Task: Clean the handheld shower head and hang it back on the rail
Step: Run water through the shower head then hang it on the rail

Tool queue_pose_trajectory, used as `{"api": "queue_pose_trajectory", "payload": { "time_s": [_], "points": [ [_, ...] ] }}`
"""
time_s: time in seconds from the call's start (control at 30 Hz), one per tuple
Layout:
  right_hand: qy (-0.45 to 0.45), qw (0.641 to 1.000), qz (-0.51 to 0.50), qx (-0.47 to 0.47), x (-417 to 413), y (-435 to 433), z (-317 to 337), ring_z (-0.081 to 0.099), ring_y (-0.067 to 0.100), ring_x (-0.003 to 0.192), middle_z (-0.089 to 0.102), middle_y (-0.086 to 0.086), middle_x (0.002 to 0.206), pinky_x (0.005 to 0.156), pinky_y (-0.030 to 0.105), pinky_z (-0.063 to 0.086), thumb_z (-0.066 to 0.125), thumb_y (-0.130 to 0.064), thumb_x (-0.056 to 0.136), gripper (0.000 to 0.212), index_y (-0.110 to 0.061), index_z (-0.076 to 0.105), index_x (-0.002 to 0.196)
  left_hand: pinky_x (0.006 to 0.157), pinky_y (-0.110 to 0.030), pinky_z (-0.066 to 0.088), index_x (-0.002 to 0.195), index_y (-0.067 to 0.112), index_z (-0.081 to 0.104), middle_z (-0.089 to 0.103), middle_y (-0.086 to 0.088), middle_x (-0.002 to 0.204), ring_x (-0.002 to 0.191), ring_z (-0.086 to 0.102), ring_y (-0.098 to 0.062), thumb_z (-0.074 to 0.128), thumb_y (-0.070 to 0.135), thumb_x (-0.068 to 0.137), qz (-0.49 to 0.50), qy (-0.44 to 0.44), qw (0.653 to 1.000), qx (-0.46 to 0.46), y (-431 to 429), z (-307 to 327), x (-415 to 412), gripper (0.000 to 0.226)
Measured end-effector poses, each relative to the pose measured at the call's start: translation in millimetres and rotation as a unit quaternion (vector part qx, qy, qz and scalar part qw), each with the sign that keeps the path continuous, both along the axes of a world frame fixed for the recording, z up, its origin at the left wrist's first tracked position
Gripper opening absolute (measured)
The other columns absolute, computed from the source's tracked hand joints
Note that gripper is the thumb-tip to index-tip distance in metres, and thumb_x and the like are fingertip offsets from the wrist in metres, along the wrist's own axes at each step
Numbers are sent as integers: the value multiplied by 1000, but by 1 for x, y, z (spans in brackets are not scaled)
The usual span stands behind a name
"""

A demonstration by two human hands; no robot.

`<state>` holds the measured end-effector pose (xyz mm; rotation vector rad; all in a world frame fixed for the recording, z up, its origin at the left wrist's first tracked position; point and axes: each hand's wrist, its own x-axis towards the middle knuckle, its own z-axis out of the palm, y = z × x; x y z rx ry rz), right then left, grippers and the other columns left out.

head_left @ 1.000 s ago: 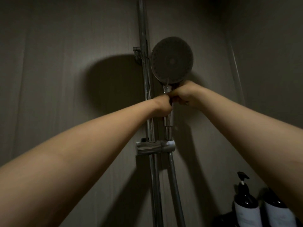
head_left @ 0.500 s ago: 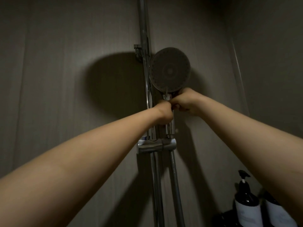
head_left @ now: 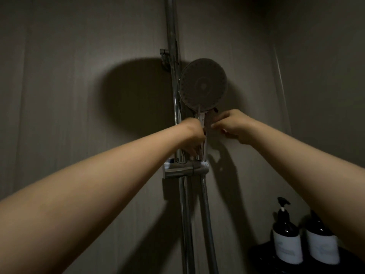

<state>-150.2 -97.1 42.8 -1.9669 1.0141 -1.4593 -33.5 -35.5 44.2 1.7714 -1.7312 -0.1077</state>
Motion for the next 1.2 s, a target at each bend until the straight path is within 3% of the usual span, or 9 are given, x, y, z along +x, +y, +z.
{"api": "queue_pose_trajectory", "payload": {
  "time_s": [0.17, 0.27, 0.37, 0.53, 0.67, 0.77, 0.9, 1.0, 1.2],
  "points": [
    [-25, 997, -38, 68, -25, 3, -5, 44, 13, 53, 64, 7, 69, 49, 22, 34, 44, -8, 96, 17, -9, 53, 82, 61, -28, 59, 110, 2, 49, 67, -15, 91, 78, 70, -23, 46, 15, 98, -50, 44, 998, 23, 12, -5, -12, 18],
    [5, 992, -82, 94, -44, 10, -11, 40, 14, 50, 60, 6, 57, 53, 24, 34, 50, -3, 92, 17, -2, 61, 79, 63, -30, 60, 129, -1, 39, 66, -19, 96, 78, 70, -23, 42, 14, 100, -110, 125, 986, 31, 6, -16, -25, 34],
    [20, 990, -86, 109, -63, 22, -23, 38, 14, 49, 60, 9, 61, 50, 23, 32, 46, 3, 89, 26, 2, 65, 71, 72, -33, 58, 127, -7, 45, 60, -19, 92, 75, 63, -23, 39, 13, 100, -177, 196, 963, 43, -4, -32, -43, 34],
    [6, 989, -66, 129, -91, 33, -58, 40, 8, 33, 54, 9, 57, 34, 17, 30, 41, 0, 92, 23, 2, 61, 80, 74, -23, 52, 75, 9, 53, 57, -7, 71, 67, 61, -14, 36, 8, 98, -289, 378, 876, 82, -27, -68, -86, 29],
    [13, 984, -69, 161, -116, 33, -87, 43, 6, 36, 61, 6, 60, 33, 14, 32, 44, -6, 93, 22, 1, 64, 87, 54, -23, 55, 68, 9, 48, 40, -1, 38, 35, 53, -12, 38, 17, 101, -313, 533, 772, 146, -43, -101, -118, 35],
    [18, 977, -104, 185, -137, 27, -110, 44, 12, 47, 59, 12, 72, 39, 16, 33, 48, -9, 91, 18, -2, 64, 87, 46, -23, 54, 68, 7, 49, 39, 0, 33, 32, 47, -10, 42, 18, 100, -310, 579, 733, 177, -56, -128, -144, 34],
    [-2, 966, -130, 225, -170, 24, -144, 44, 9, 40, 57, 12, 71, 38, 13, 33, 51, -5, 87, 12, -5, 61, 93, 43, -18, 51, 71, 7, 51, 52, 0, 35, 33, 54, -9, 44, 15, 99, -285, 615, 705, 208, -72, -172, -178, 29],
    [7, 955, -152, 255, -193, 29, -169, 53, 9, 50, 59, 10, 71, 38, 13, 36, 51, -3, 88, 13, -5, 62, 81, 70, -20, 54, 76, 5, 53, 61, -6, 57, 52, 62, -15, 45, 17, 98, -279, 634, 681, 238, -79, -204, -202, 26],
    [-41, 934, -211, 285, -238, 37, -221, 51, 11, 46, 56, 15, 65, 37, 13, 41, 45, 6, 89, 22, -6, 55, 73, 68, -27, 51, 76, 5, 52, 58, -11, 79, 68, 57, -19, 43, 15, 99, -273, 669, 628, 289, -75, -261, -253, 27]
  ]
}}
